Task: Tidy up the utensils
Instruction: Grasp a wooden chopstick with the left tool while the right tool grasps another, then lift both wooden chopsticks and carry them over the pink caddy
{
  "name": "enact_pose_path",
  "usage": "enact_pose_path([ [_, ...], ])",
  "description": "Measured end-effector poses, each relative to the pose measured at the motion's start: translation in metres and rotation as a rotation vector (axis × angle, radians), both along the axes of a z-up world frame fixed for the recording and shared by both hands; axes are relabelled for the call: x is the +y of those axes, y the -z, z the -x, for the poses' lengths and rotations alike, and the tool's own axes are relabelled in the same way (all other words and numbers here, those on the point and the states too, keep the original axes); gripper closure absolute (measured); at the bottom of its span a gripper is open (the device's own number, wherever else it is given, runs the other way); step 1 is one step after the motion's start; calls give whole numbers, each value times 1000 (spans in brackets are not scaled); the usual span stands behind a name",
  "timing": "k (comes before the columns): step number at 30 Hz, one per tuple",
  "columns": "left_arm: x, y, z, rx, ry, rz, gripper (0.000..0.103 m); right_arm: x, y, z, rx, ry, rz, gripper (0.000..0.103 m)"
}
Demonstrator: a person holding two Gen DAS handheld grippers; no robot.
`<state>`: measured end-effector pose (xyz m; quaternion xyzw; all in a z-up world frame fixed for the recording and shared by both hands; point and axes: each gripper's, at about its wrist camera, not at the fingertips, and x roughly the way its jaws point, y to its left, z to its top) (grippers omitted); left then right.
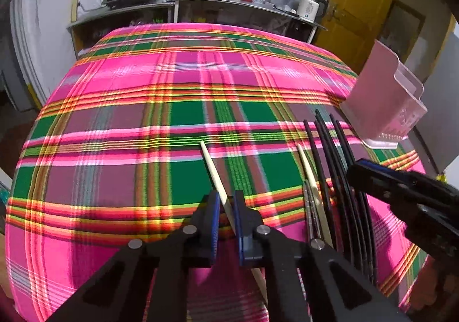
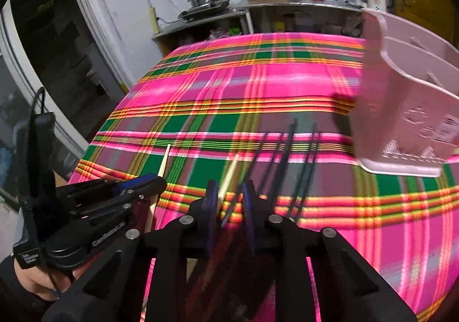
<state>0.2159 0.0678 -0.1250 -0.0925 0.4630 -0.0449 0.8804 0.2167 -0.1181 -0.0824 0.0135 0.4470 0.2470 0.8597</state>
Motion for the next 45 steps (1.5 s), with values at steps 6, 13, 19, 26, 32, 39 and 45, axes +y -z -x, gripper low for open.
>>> enact_pose_path([
  [6, 19, 2, -8, 30, -31, 82, 93, 16, 11, -20, 46, -18, 9, 88],
  [13, 17, 2, -21, 57, -58, 79, 93, 23, 25, -35, 94, -19, 29, 89],
  [19, 10, 2, -33, 58, -58, 14, 93, 28, 32, -41, 118, -16, 49, 92],
  [26, 3, 1, -41, 58, -38, -54, 94, 34, 32, -51, 130, -24, 80, 96],
  [32, 7, -1, -44, 70, -33, -30, 98, 32, 28, -54, 139, -27, 59, 97],
  [39, 9, -28, -34, 18, -14, -13, 98, 23, 6, -47, 102, -32, 23, 97],
  [45, 8, -64, -19, -47, 8, -3, 98, 11, -27, -35, 45, -31, -9, 97],
])
